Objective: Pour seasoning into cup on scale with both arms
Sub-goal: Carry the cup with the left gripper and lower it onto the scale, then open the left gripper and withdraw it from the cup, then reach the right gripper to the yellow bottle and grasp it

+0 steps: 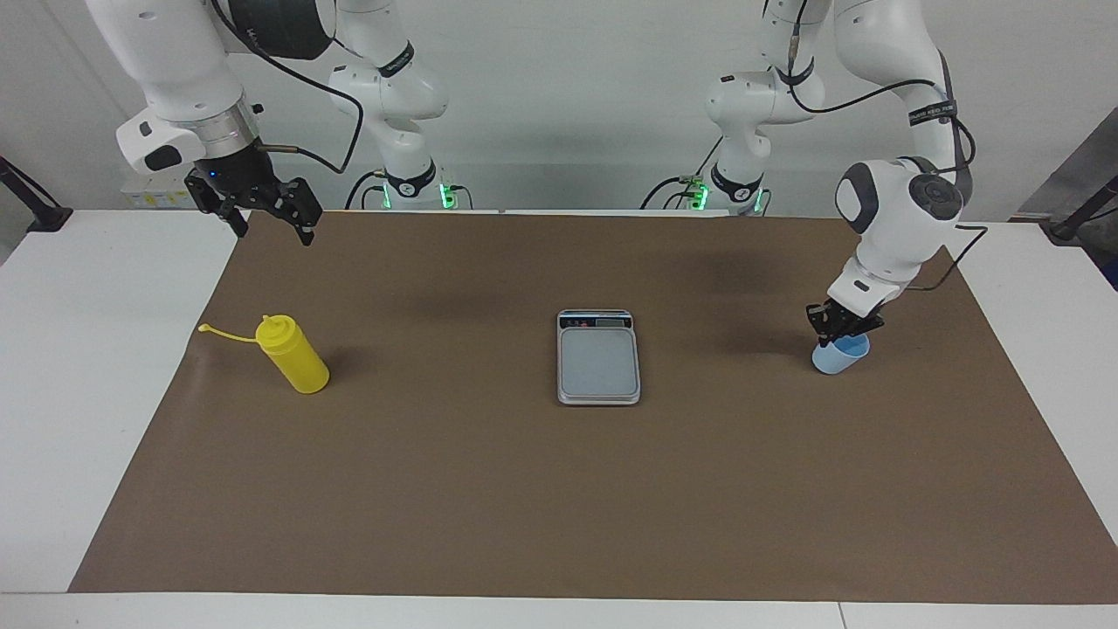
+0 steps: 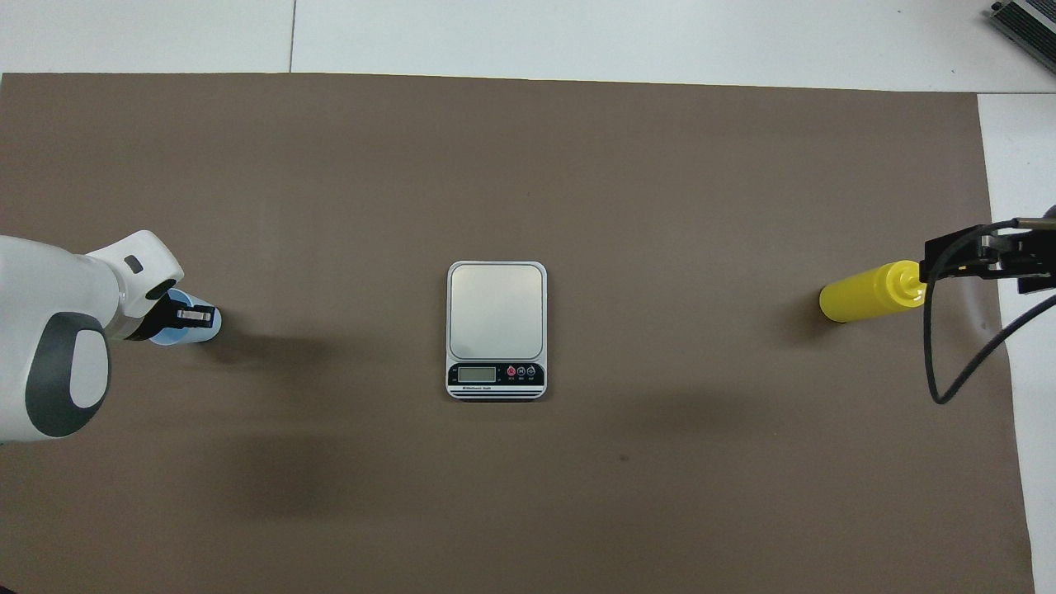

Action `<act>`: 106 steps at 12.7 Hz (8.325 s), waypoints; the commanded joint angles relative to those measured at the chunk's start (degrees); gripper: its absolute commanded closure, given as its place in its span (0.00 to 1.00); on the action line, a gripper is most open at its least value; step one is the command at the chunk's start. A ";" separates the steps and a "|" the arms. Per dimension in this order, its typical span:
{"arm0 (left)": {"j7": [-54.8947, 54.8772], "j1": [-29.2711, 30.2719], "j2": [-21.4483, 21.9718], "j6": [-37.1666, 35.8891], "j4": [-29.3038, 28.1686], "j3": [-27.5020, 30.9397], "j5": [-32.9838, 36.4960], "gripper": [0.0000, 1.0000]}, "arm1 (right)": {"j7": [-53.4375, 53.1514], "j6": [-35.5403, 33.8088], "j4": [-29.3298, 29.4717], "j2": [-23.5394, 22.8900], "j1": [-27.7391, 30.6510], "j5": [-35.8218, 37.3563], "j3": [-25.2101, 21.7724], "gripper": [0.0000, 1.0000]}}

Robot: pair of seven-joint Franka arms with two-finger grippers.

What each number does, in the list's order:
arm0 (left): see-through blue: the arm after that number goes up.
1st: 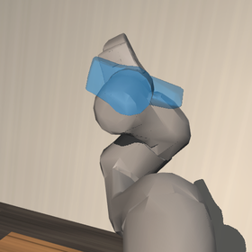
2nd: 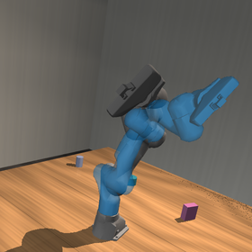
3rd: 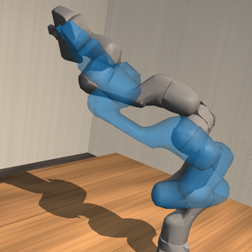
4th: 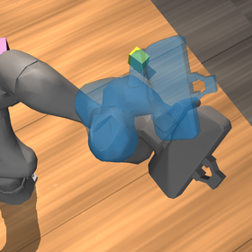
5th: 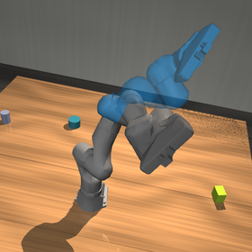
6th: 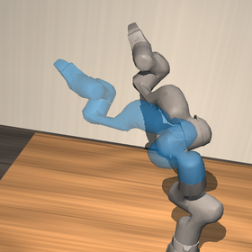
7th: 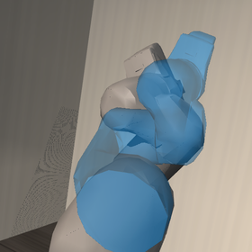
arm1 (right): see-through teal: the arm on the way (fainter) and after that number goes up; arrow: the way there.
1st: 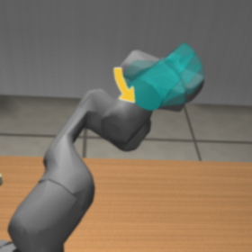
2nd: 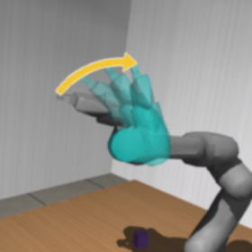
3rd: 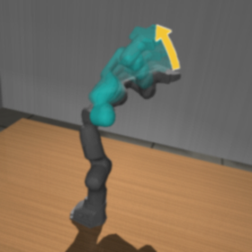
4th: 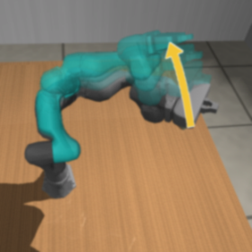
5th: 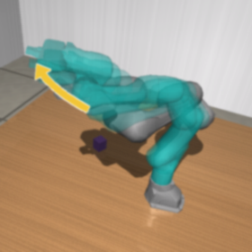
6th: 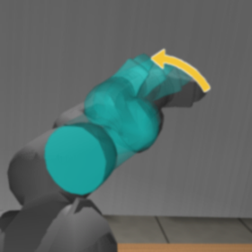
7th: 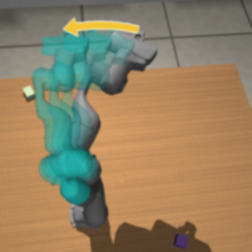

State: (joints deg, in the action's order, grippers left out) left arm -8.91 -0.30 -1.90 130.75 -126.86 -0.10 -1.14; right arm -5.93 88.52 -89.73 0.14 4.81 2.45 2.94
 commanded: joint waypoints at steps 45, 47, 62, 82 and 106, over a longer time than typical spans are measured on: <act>71.49 -8.84 -26.48 -15.44 35.98 -38.14 24.87 1.00 | -2.95 0.60 -3.26 2.14 1.08 -1.92 2.77 0.00; 71.57 -8.84 -26.57 -14.91 35.89 -38.22 24.87 1.00 | -2.68 0.78 -3.35 2.14 1.16 -4.29 2.68 0.00; 70.43 -9.29 -27.37 -36.59 52.49 -40.50 24.43 0.39 | -2.24 1.48 -3.26 2.06 1.96 -4.30 2.68 0.00; 6.80 -2.69 -4.88 -50.46 49.90 -0.34 1.67 0.39 | 50.17 30.99 -35.50 12.51 21.98 -23.25 1.80 0.00; 4.69 -0.05 0.87 -34.28 35.04 -2.10 2.37 0.11 | 125.98 31.37 -38.95 -12.26 29.82 -76.80 1.89 0.00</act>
State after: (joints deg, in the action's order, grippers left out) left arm -3.97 -0.75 1.35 103.79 -100.26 -2.13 1.40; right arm 117.72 121.19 -129.23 -10.91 34.48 -72.00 4.62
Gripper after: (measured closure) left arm 0.101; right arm 0.000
